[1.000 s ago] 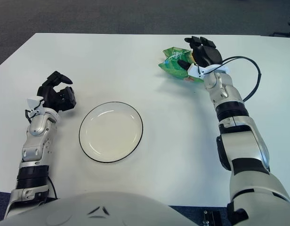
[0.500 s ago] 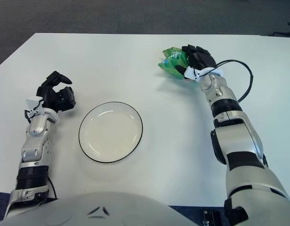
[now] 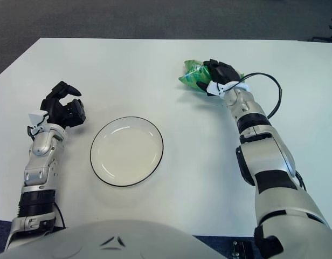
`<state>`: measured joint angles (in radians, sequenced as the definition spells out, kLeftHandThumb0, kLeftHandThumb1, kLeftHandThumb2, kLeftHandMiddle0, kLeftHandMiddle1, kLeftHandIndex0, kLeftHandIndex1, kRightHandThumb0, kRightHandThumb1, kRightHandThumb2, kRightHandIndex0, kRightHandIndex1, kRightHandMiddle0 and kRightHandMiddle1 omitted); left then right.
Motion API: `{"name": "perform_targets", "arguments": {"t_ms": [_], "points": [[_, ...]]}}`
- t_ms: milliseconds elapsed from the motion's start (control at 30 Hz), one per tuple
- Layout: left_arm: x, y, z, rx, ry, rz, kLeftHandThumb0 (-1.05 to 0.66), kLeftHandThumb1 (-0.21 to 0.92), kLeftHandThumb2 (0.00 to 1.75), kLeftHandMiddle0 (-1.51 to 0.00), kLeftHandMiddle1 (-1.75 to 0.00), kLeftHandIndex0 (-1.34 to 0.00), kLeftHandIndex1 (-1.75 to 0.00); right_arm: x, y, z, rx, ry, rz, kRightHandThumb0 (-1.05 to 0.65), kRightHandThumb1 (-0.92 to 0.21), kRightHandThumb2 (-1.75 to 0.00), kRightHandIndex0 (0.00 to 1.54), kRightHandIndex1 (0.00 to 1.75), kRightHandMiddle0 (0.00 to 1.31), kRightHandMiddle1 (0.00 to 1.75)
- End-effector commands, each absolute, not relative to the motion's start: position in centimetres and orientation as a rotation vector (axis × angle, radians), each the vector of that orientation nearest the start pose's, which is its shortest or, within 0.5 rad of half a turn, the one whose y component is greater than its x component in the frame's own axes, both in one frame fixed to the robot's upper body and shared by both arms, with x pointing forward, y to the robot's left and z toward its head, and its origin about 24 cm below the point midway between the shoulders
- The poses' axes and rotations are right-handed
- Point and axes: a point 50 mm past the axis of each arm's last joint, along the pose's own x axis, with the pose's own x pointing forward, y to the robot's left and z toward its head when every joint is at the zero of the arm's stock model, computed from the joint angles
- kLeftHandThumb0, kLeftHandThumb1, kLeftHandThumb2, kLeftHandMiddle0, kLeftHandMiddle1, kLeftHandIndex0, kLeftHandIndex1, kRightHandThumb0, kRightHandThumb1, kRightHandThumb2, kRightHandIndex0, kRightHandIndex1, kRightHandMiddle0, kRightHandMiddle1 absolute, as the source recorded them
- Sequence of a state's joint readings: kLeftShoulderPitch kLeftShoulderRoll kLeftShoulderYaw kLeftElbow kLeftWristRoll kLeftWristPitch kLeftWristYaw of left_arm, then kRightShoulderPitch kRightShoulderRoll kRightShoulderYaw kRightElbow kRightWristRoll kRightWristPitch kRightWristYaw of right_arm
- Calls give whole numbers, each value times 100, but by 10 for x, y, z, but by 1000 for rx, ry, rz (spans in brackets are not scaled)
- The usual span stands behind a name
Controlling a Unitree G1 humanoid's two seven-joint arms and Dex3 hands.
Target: Put the snack into the plate.
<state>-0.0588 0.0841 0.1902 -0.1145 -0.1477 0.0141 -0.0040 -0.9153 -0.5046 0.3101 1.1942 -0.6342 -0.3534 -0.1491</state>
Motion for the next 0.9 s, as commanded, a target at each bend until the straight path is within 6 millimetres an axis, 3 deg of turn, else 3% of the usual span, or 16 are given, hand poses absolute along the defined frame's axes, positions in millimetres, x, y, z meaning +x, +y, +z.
{"name": "perform_targets", "arguments": {"t_ms": [0, 300, 500, 600, 667, 767, 800, 867], "points": [[248, 209, 65, -76, -101, 189, -50, 27, 138, -130, -175, -65, -175, 388, -221, 102, -1247, -30, 131, -105, -92, -85, 4, 2, 0, 69], [246, 209, 66, -78, -113, 205, -50, 27, 137, -128, -175, -65, -175, 384, -220, 86, -1275, 23, 118, -105, -92, -79, 4, 3, 0, 80], [245, 209, 66, -77, -116, 209, -50, 28, 137, -127, -175, -65, -175, 382, -221, 80, -1304, 24, 92, -96, -92, -63, 9, 7, 0, 93], [245, 209, 66, -79, -116, 215, -50, 28, 137, -127, -175, -65, -175, 380, -222, 75, -1346, 12, 49, -86, -86, -59, 3, 50, 1, 110], [245, 209, 66, -81, -116, 218, -50, 28, 137, -127, -175, -65, -175, 379, -223, 74, -1367, -4, 23, -68, -62, -82, 1, 100, 4, 135], [245, 209, 66, -84, -117, 222, -50, 28, 137, -126, -175, -65, -175, 378, -223, 73, -1385, -21, -2, -50, -40, -105, 0, 139, 10, 155], [245, 209, 66, -84, -117, 224, -50, 28, 137, -126, -175, -65, -175, 377, -223, 72, -1392, -31, -17, -48, -38, -108, 0, 143, 11, 157], [245, 209, 66, -85, -119, 227, -50, 27, 137, -126, -175, -65, -175, 376, -223, 71, -1401, -44, -43, -20, -24, -128, 1, 162, 18, 167]]}}
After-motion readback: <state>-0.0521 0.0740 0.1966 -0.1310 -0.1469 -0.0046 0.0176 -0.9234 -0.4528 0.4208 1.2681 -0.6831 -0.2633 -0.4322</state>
